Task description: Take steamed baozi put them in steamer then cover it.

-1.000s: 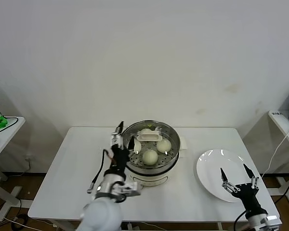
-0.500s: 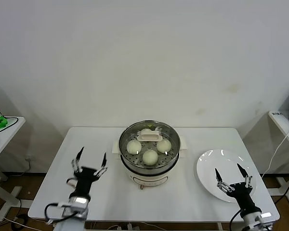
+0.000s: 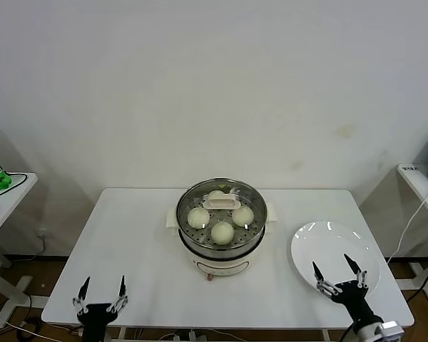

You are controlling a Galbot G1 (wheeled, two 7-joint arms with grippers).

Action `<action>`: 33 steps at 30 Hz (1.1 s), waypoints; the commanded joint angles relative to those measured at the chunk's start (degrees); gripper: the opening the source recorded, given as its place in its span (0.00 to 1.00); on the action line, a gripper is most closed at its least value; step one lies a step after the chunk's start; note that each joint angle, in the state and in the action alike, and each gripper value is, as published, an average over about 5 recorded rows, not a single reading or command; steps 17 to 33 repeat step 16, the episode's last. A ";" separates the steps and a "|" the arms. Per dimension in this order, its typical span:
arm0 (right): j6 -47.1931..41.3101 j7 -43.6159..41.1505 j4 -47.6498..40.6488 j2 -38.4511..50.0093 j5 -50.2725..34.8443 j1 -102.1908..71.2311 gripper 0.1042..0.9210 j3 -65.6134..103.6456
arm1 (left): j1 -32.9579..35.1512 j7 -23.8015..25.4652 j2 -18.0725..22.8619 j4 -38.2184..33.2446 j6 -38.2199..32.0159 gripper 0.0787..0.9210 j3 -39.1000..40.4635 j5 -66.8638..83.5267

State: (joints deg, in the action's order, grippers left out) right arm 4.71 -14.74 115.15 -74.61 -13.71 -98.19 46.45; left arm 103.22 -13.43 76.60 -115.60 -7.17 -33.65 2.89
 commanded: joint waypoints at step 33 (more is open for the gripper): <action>-6.19 0.58 1.75 -0.88 0.00 -4.02 0.88 -3.12 | 5.67 -1.81 0.78 0.32 -1.34 0.88 -1.72 0.56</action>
